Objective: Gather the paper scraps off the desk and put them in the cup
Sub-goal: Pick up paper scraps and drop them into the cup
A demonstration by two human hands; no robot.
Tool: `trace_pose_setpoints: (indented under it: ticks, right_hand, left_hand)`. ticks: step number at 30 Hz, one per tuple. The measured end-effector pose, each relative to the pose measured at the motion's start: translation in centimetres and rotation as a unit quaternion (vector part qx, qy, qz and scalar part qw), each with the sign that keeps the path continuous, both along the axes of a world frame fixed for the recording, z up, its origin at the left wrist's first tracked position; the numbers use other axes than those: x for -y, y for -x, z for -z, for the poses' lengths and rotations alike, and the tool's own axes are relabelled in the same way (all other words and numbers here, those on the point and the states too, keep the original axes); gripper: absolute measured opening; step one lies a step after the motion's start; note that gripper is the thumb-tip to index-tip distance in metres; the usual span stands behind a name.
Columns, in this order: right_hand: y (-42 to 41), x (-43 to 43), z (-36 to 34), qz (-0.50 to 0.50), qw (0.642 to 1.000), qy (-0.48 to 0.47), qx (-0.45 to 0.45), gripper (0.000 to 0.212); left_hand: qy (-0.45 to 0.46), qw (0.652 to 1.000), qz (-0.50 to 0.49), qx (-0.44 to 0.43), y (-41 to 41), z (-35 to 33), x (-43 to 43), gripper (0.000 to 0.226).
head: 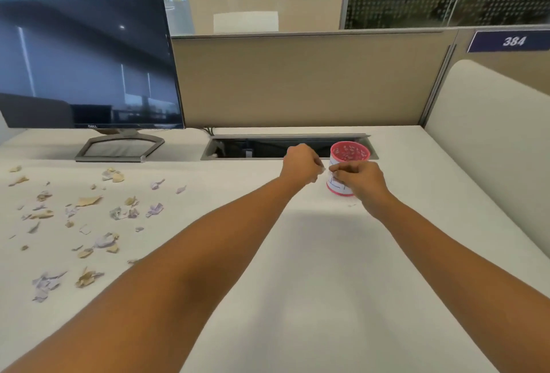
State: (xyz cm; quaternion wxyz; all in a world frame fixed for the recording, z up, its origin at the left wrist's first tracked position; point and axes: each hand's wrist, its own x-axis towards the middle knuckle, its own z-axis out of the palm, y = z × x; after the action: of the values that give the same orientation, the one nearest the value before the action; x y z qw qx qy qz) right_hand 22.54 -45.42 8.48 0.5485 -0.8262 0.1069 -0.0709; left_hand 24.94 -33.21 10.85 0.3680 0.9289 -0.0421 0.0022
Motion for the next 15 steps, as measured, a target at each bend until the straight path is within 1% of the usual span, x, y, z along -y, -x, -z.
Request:
trace_pose_setpoints:
  ticks: [3,7,11,15]
  right_hand:
    - [-2.4,1.7,-1.6,0.030,0.999,0.027,0.026,0.022]
    - [-4.6,2.9,-2.7,0.058,0.995,0.054,0.056,0.019]
    - [-6.0,3.0,-2.5,0.052,0.992,0.108,0.039,0.023]
    - [-6.1,2.9,-2.2,0.045,0.988,0.146,0.038,0.030]
  left_hand:
    - [0.020,1.000,0.010,0.014,-2.3,-1.3,2.3,0.019]
    - [0.015,1.000,0.003,0.025,-4.9,-1.8,4.4,0.019]
    - [0.004,1.000,-0.003,0.015,-6.5,-1.3,5.4,0.023]
    - [0.032,0.999,-0.001,0.004,-6.5,-1.4,5.5,0.025]
